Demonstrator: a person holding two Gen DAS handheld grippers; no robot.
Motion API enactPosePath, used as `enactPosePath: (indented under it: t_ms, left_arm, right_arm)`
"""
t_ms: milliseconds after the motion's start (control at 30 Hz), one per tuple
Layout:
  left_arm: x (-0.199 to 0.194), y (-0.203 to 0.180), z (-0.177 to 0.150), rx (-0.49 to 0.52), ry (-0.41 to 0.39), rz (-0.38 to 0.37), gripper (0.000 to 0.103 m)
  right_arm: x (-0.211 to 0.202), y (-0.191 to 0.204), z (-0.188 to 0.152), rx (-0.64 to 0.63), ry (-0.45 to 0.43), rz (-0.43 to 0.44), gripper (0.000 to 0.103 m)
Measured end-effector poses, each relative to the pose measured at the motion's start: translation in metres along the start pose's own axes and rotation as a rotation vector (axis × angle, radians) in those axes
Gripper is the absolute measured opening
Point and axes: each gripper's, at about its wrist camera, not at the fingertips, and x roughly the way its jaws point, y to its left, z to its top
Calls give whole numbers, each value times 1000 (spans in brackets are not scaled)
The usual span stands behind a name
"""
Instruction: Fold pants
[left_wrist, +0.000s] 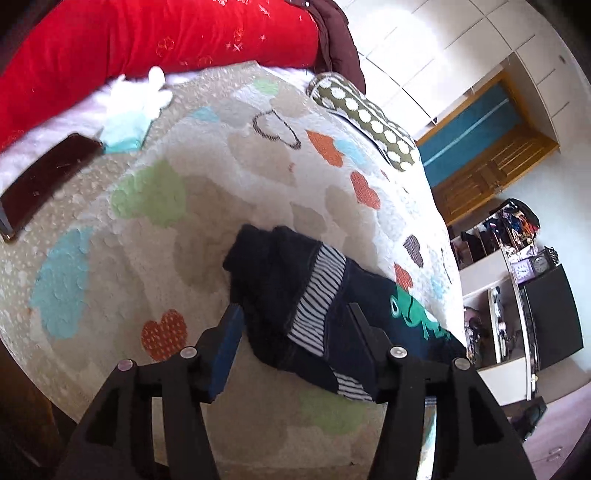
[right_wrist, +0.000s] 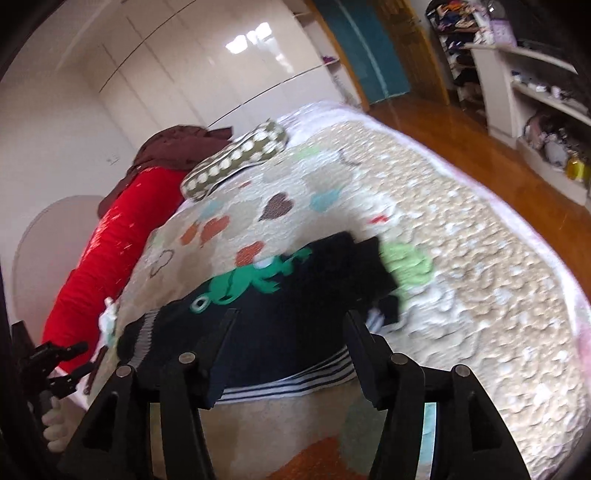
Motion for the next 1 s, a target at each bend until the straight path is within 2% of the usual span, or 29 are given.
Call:
enactPosePath:
  t_ms: [133,200,333,467,600,800,1000]
  left_arm:
    - [8,2,-8,-28,57,-46,55]
    - [12,1,-11,-30,86,-63,55]
    - [22,-1,-15,-50,136,-116,55]
    - [37,-7,-17,-72,183,-166,55]
    - [51,-17,-16,-43,193,-134,55]
    - [67,-20,-16,-33,220,-58,55]
    - [68,-12,-16,-56,220,-50,55]
  right_arm:
    - [38,15,-18,56,194,252,62]
    - [53,17,-27,67,249,286,61]
    - [70,10,-35,101,302,264,61]
    - [67,-8,-37,166,295,272,61]
    - [58,-23,-38,215,281,274,61]
    - [56,-27,-41,221,283,274,61]
    - [60,-31,-42,228,289,279,60]
